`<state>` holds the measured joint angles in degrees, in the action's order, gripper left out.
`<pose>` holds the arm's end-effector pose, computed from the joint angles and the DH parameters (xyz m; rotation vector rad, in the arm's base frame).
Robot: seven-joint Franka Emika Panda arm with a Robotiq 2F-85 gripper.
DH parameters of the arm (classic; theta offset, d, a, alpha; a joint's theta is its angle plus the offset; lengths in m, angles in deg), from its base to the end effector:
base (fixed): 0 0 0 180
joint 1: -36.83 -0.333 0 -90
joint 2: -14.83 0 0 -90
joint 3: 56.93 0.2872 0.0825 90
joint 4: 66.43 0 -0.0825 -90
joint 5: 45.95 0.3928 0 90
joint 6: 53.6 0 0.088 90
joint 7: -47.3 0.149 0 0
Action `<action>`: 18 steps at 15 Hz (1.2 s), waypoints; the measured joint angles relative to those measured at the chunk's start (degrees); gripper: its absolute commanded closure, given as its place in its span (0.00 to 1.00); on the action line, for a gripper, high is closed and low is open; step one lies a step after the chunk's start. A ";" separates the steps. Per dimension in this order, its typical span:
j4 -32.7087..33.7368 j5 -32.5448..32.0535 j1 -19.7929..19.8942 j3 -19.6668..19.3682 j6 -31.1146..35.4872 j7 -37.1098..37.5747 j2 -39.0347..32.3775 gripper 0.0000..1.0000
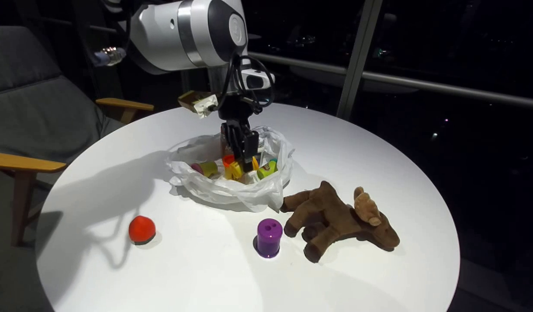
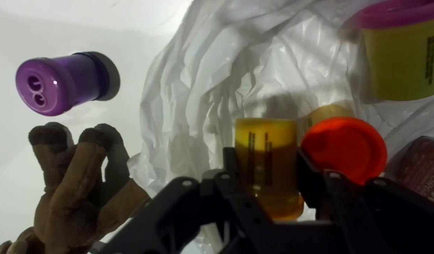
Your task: Put all the objects in the white plastic bag
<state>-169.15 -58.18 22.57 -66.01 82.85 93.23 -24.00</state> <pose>0.6288 0.0472 0.0988 2.7903 -0.7409 0.0377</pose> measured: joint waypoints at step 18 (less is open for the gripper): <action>-19.16 -0.13 2.42 1.85 -6.70 -10.46 23.00 0.00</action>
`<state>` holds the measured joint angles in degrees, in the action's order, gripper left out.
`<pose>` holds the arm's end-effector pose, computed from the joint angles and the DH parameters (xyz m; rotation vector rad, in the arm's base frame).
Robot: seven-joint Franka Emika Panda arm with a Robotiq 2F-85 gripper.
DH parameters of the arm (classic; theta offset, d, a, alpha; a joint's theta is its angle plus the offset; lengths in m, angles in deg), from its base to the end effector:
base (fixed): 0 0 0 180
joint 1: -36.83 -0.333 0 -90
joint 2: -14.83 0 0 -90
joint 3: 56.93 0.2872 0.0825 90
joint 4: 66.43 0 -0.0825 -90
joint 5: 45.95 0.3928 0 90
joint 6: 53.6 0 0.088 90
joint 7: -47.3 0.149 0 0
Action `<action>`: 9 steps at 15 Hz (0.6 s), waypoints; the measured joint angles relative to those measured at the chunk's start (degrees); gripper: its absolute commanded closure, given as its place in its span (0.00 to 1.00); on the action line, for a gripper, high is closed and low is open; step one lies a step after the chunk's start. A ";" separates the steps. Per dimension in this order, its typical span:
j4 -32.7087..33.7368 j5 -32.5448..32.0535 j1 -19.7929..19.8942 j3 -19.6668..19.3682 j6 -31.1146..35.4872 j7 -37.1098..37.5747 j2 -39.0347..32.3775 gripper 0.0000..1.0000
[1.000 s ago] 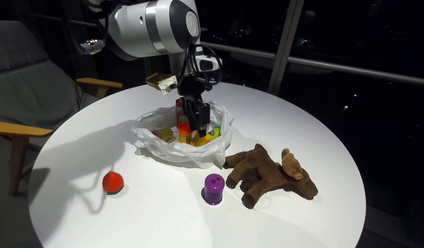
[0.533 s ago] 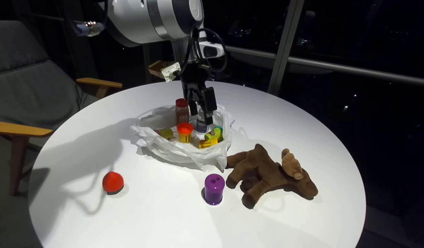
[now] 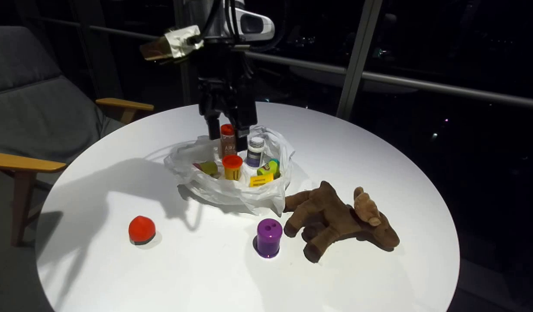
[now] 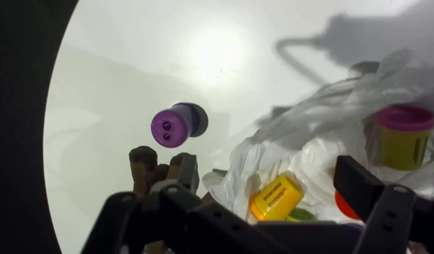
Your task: Put all the objects in the white plastic bag
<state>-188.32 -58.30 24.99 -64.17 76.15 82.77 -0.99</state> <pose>0.5503 0.0296 0.1946 2.8595 -0.5599 -0.0947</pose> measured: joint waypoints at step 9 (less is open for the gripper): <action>-23.79 5.86 0.94 10.26 14.03 -8.06 9.99 0.00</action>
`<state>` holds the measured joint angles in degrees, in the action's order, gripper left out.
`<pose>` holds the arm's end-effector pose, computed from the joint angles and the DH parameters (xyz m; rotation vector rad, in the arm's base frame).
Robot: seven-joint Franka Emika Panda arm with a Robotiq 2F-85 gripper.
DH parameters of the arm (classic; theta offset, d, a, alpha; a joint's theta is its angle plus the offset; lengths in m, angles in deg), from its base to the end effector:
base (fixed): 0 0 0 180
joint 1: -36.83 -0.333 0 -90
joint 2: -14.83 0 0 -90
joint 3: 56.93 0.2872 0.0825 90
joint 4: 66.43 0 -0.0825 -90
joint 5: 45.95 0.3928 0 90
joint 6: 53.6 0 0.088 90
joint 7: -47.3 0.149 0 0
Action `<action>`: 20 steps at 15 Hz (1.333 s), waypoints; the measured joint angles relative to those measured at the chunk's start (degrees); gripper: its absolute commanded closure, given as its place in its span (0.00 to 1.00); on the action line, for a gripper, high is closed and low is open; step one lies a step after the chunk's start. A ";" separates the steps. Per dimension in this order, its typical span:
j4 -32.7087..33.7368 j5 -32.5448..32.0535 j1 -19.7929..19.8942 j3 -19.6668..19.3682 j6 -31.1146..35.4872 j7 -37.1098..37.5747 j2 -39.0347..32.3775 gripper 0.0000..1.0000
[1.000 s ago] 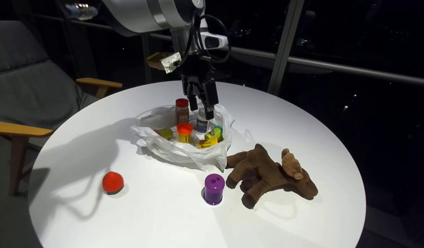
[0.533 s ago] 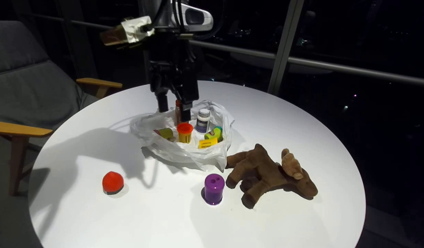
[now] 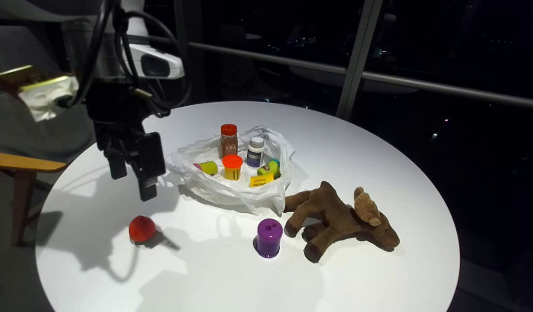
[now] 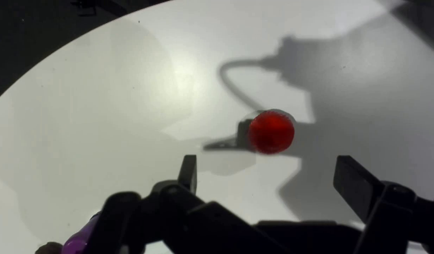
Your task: Put all the objects in the white plastic bag
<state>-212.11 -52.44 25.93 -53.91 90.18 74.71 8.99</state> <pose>0.4257 0.1044 0.1450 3.0308 -0.2116 -0.1618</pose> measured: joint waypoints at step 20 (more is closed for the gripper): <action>11.67 0.19 -1.36 1.27 -0.73 -6.25 -20.60 0.00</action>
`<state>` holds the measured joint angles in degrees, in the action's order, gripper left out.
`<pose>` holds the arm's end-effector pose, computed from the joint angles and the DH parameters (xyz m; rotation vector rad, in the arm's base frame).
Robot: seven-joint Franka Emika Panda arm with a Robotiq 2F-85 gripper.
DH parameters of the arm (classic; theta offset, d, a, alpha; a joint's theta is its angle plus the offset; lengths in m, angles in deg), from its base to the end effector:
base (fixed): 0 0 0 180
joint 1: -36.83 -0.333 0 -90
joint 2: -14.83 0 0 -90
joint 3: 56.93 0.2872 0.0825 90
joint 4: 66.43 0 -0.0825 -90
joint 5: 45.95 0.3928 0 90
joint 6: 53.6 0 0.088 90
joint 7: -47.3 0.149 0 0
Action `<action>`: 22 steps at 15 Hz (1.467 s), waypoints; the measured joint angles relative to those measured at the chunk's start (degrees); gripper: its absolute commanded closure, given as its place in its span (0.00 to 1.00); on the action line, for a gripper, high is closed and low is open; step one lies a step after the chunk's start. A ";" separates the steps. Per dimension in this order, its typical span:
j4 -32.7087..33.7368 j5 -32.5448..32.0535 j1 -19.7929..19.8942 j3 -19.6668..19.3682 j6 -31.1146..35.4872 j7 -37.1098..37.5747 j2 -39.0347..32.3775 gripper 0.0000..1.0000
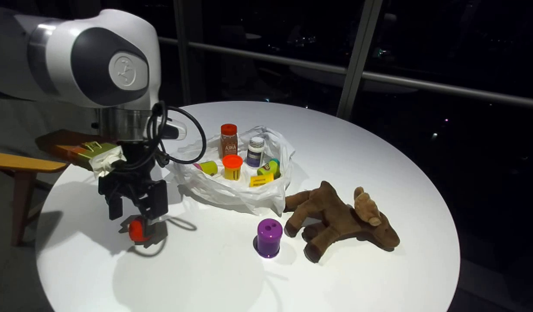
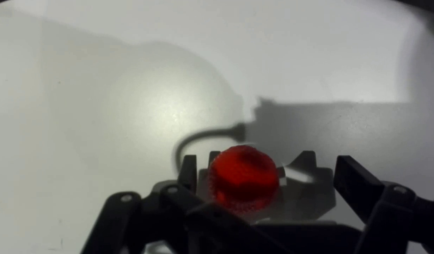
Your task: Put all the objects in the white plastic bag
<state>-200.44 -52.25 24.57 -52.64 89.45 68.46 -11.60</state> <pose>0.4311 0.1323 0.0431 2.9983 0.0221 -0.4205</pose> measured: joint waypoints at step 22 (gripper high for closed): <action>5.33 0.04 0.06 -3.71 -3.25 0.06 0.17 0.75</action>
<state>-195.11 -52.21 24.63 -56.35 86.20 68.52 -11.44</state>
